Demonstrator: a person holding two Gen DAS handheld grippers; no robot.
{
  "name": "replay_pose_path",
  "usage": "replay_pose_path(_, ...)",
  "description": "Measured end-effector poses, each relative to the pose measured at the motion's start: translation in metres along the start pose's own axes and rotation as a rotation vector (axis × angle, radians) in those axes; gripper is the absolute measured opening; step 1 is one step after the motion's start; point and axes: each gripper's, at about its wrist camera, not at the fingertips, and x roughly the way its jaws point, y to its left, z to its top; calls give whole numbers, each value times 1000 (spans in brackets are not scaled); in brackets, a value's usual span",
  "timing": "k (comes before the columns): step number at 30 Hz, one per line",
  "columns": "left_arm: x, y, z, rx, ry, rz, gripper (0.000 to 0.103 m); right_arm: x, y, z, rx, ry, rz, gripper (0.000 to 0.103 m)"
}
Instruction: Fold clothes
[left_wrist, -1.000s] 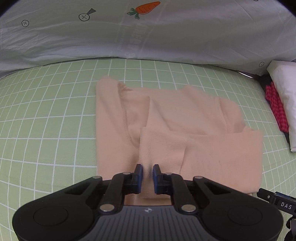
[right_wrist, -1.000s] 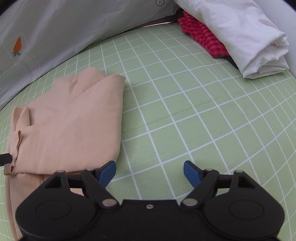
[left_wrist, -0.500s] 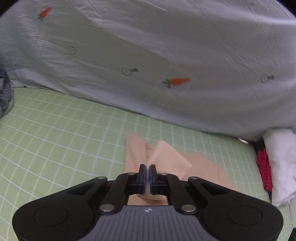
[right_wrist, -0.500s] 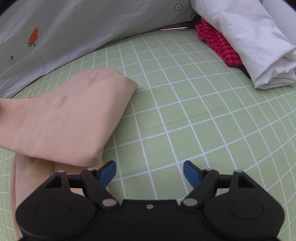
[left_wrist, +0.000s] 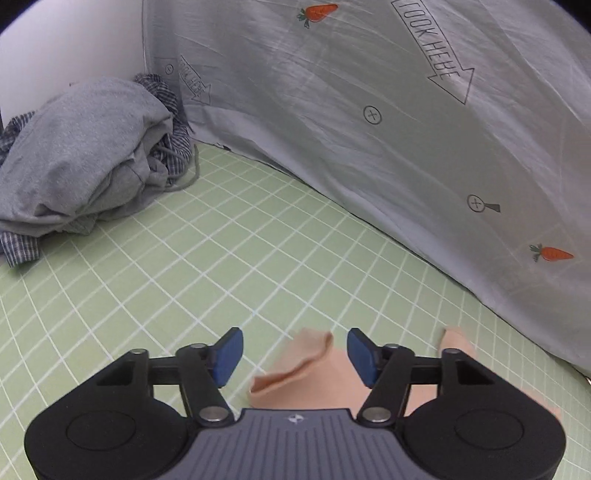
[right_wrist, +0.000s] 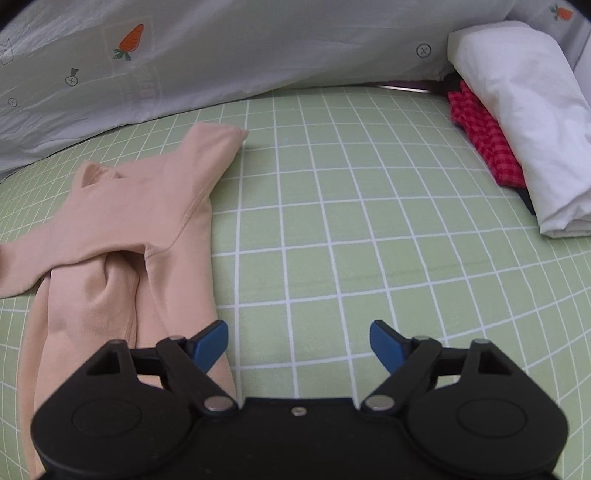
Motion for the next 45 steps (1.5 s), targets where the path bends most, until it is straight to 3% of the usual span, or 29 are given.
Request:
replay_pose_path(2,-6,-9,-13,22,34,-32,77,-8,3,-1,-27,-28,10,103)
replay_pose_path(4,-17,-22,-27,76,55,-58,78,-16,6,-3,-53,-54,20,103)
replay_pose_path(10,-70,-58,-67,229,56,-164,91,-45,4,-26,-105,-92,46,103)
replay_pose_path(17,-123,-87,-119,367,103,-222,96,-58,-6,-62,-106,-45,134,103)
replay_pose_path(21,-147,-92,-148,405,118,-215,98,-61,-14,-83,-118,-25,141,103)
replay_pose_path(27,-173,-83,-190,396,149,-139,98,-66,-22,-114,-197,26,147,102)
replay_pose_path(34,-199,-66,-220,375,166,-44,98,-64,-31,-133,-172,84,244,62)
replay_pose_path(36,-205,-59,-225,368,164,-33,98,-65,-30,-136,-186,84,259,58)
replay_pose_path(37,-208,-55,-227,362,166,-29,98,-65,-29,-137,-195,81,264,51)
replay_pose_path(39,-210,-47,-230,351,176,-31,98,-67,-27,-139,-211,79,271,33)
replay_pose_path(40,-209,-44,-229,346,182,-39,98,-68,-26,-139,-214,85,279,11)
replay_pose_path(41,-208,-41,-227,345,185,-48,98,-69,-25,-139,-210,86,280,4)
replay_pose_path(45,-200,-31,-214,373,177,-94,98,-78,-19,-141,-171,59,247,4)
